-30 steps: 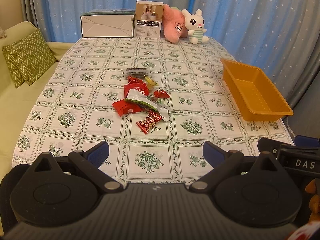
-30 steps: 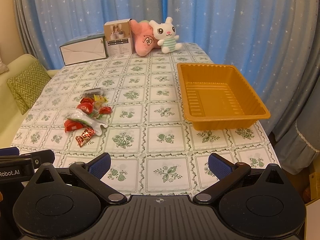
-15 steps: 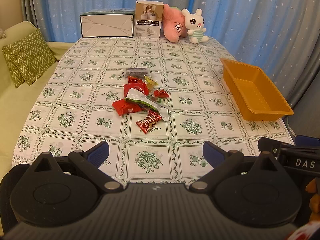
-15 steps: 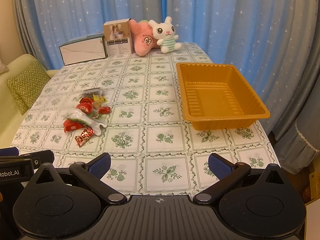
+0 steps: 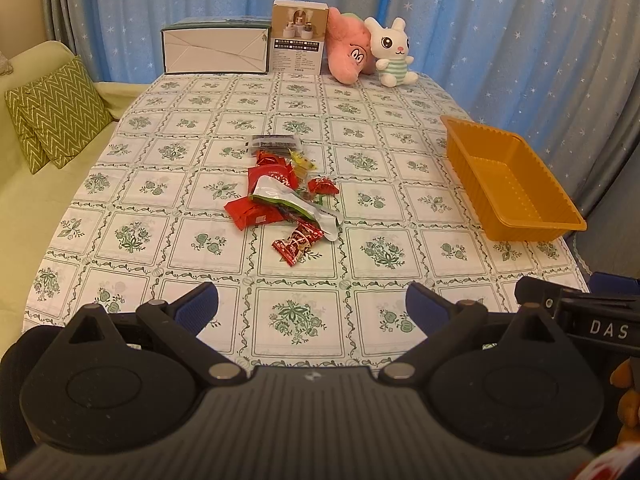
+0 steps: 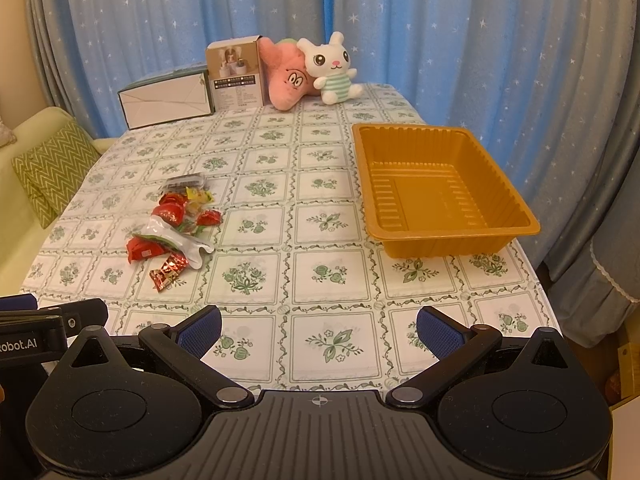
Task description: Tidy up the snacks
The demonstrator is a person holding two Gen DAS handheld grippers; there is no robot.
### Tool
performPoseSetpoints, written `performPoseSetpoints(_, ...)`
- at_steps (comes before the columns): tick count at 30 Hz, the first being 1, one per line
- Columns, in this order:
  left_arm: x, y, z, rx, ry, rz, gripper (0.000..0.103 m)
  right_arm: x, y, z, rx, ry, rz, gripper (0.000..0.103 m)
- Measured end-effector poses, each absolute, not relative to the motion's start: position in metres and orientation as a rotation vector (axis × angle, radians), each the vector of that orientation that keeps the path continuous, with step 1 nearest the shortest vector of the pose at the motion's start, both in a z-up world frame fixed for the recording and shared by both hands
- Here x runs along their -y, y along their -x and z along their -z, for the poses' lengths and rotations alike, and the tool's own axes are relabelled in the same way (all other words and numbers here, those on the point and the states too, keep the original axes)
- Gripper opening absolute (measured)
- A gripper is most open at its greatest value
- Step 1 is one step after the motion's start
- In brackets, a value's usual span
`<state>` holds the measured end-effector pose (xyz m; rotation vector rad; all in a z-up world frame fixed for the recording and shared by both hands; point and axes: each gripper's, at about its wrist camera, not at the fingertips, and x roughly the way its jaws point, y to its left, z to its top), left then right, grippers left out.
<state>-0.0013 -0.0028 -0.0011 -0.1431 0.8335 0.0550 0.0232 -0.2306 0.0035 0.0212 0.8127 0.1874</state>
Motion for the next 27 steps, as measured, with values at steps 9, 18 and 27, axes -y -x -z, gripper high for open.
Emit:
performPoseSetpoints(9,0.004,0.0021,0.0012,-0.835,0.153,-0.05,0.1,0.2296,-0.0225,-0.0034,-0.813,-0.021,-0.187,0.103)
performPoseSetpoints(18,0.0034,0.0029,0.0017,-0.835,0.155,-0.055,0.1,0.2301,-0.0221,-0.0027,-0.814,-0.021,-0.188,0.103)
performPoseSetpoints(27,-0.0057,0.0009,0.0026,-0.826,0.191,-0.044,0.099,0.229,-0.0228,0.0033,-0.814,-0.023,-0.193,0.103)
